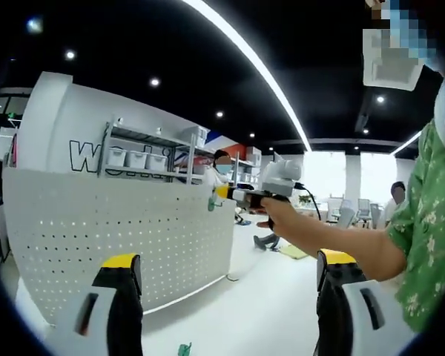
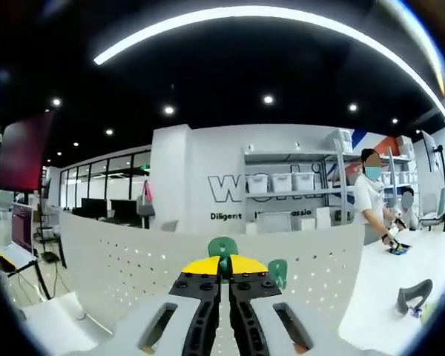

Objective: Insert the hook assembly into the mounting plate slot until the hook locks in place.

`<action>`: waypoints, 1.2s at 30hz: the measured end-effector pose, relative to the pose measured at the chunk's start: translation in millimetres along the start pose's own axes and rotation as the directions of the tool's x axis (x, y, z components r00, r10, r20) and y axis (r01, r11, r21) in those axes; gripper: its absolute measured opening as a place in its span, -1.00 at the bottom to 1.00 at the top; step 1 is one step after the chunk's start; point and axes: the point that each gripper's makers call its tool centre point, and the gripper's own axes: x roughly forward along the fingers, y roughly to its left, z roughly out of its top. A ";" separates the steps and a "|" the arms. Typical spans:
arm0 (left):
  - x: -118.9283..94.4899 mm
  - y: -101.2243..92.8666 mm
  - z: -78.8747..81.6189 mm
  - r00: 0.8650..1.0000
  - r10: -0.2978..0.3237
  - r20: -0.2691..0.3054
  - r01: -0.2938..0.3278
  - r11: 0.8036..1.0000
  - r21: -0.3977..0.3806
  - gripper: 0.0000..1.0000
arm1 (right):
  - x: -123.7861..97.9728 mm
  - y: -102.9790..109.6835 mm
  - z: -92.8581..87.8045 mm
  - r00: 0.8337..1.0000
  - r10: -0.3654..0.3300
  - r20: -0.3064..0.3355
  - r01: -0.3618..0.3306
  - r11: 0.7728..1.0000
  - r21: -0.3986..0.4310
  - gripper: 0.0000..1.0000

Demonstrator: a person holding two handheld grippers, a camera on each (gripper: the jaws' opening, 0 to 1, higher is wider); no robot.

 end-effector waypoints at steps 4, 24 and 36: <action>2.6 4.0 2.7 0.999 -0.040 0.000 0.040 0.999 -0.021 1.00 | 8.1 -2.8 -8.8 1.000 -0.011 -0.011 0.011 1.000 0.008 -0.98; -6.0 25.6 9.0 0.998 -0.056 0.013 0.056 0.998 -0.041 0.99 | 36.3 -9.5 -20.0 0.999 -0.047 0.012 0.047 0.999 0.003 -0.98; -4.2 28.4 7.4 0.998 -0.062 0.018 0.063 0.996 -0.056 0.96 | 41.9 -17.6 -26.5 0.997 -0.072 0.027 0.070 0.995 0.072 -0.98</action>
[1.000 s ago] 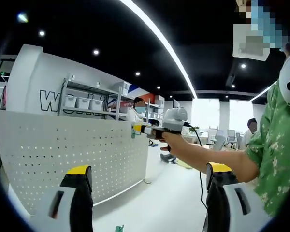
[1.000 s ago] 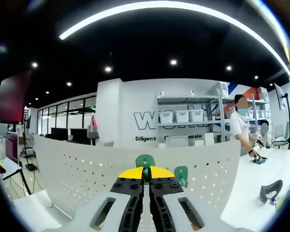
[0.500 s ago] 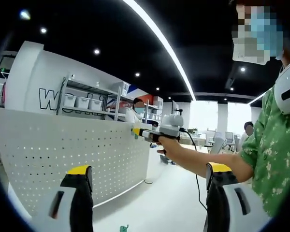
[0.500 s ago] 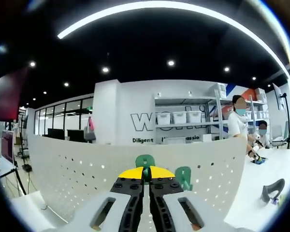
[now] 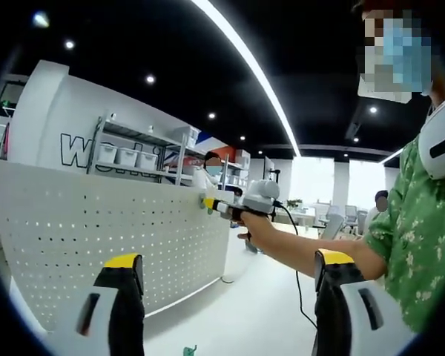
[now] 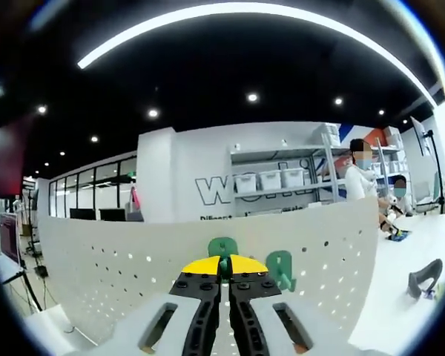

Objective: Insert the hook assembly into the mounting plate slot until the hook locks in place.

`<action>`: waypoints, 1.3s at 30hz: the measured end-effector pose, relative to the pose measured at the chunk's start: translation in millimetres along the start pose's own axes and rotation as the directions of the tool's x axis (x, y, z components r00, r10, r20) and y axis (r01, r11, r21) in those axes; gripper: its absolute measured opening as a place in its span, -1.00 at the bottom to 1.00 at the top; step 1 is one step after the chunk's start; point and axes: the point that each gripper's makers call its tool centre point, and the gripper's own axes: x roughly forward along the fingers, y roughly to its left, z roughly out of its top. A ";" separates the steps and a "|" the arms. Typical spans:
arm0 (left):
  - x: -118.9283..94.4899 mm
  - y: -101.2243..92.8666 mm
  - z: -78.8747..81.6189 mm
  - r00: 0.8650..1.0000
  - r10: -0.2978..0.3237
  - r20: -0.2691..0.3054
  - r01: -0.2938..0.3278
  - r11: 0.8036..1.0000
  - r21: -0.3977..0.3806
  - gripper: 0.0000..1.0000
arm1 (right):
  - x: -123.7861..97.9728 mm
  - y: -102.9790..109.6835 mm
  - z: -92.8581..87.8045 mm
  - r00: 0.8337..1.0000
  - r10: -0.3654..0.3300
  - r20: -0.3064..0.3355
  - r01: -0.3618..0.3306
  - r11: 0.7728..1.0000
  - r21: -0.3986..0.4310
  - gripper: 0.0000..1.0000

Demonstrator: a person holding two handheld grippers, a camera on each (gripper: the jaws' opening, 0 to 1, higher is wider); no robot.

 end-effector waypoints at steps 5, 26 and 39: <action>-0.5 1.2 -0.8 1.000 0.001 0.000 -0.001 1.000 -0.003 0.95 | 0.4 1.5 0.1 1.000 0.000 0.007 0.000 1.000 0.010 -0.98; -0.4 1.0 -3.3 1.000 -0.008 0.000 0.008 1.000 -0.007 0.91 | 0.4 2.3 -9.1 1.000 0.004 -0.004 -0.004 1.000 -0.016 -0.98; -3.1 2.7 -2.5 1.000 -0.006 0.003 0.006 1.000 -0.006 0.89 | 0.9 2.3 -14.4 1.000 0.004 -0.016 -0.004 1.000 -0.023 -0.98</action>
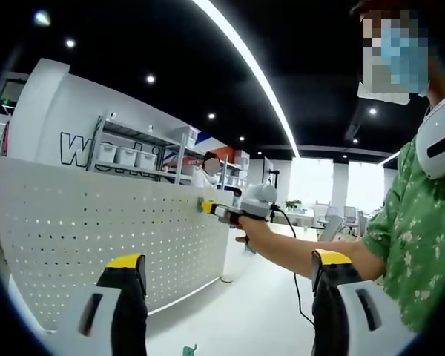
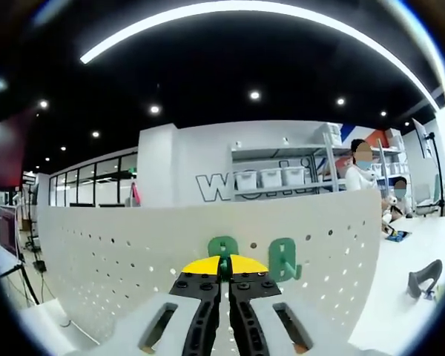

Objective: Insert the hook assembly into the mounting plate slot until the hook locks in place.

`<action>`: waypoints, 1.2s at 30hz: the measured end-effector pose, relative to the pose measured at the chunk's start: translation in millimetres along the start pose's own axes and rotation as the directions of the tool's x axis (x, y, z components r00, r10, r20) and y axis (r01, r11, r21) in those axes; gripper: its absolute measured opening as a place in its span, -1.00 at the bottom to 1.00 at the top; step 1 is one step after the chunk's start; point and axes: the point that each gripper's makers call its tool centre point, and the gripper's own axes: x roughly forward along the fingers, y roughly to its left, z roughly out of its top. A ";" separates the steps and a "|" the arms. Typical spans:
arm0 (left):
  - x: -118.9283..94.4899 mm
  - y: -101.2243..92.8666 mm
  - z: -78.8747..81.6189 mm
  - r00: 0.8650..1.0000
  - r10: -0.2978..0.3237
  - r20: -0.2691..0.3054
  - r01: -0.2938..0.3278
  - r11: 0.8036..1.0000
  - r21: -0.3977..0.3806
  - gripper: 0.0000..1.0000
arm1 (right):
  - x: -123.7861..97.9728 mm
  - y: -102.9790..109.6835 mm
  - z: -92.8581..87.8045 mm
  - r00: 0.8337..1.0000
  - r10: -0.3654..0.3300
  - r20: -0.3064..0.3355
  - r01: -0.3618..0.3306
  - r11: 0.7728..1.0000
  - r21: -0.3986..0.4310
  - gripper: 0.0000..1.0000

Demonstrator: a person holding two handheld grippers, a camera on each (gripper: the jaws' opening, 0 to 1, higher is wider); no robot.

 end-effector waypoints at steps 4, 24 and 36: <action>-1.0 0.9 -0.7 1.000 0.003 -0.004 -0.003 1.000 0.000 0.89 | 1.1 -0.2 1.1 1.000 0.000 0.002 0.000 1.000 -0.006 -0.98; -2.8 3.3 -2.2 1.000 0.006 -0.003 -0.006 1.000 -0.001 0.87 | 3.2 1.5 -4.1 1.000 0.007 -0.015 -0.008 0.999 -0.033 -0.97; -1.8 3.0 -2.9 1.000 0.003 -0.003 -0.003 1.000 -0.003 0.86 | 2.2 1.1 -11.5 0.999 0.016 -0.029 -0.017 0.999 -0.036 -0.89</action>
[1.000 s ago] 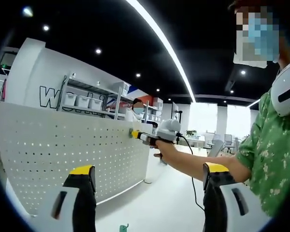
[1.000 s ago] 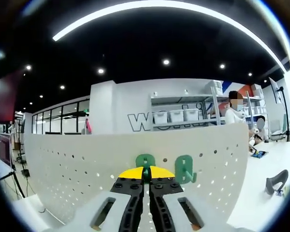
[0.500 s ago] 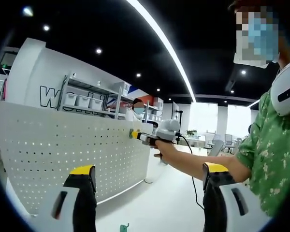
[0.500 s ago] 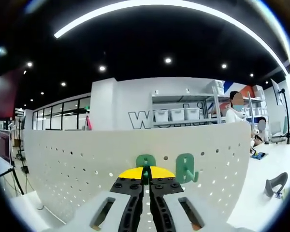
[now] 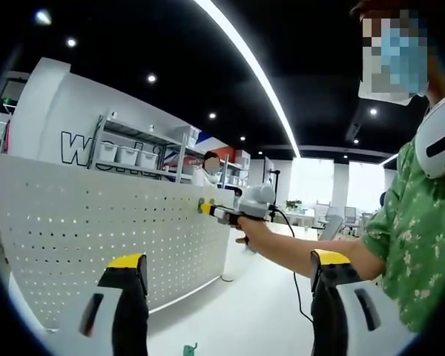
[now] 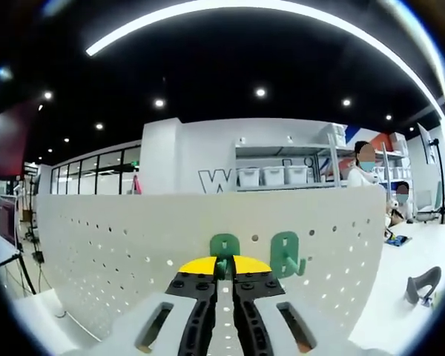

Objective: Insert the hook assembly into the mounting plate slot until the hook locks in place.

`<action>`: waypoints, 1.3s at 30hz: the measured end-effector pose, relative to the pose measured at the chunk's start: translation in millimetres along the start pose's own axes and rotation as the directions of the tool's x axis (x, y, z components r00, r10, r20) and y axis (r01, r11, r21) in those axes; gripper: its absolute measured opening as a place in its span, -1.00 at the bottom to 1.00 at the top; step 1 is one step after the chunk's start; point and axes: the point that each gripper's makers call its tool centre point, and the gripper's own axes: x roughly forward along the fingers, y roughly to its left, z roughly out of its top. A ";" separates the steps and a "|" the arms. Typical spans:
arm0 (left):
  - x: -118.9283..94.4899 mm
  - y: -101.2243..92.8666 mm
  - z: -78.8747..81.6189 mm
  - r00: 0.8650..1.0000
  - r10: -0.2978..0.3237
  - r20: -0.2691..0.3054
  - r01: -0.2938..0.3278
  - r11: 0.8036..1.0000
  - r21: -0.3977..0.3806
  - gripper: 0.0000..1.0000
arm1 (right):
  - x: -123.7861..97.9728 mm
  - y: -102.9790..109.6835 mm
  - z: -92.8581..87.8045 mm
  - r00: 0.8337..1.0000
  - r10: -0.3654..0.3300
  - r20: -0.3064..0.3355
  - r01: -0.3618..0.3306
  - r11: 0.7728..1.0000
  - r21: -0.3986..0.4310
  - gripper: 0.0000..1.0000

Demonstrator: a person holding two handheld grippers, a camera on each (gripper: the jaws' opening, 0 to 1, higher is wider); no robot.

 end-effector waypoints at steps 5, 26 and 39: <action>0.6 -0.3 -0.9 1.000 0.001 -0.002 -0.001 1.000 0.000 0.86 | -0.6 -0.2 -11.9 1.000 0.004 -0.030 -0.004 1.000 0.005 -0.87; -0.8 -3.4 0.4 1.000 0.001 -0.001 -0.001 1.000 0.007 0.87 | -11.0 5.8 -15.0 0.999 0.040 -0.032 -0.041 0.999 -0.014 -0.39; -3.1 -10.9 3.5 1.000 -0.005 -0.001 0.005 1.000 0.019 0.86 | -26.5 11.7 -13.8 0.997 0.077 -0.024 -0.076 0.997 0.027 0.22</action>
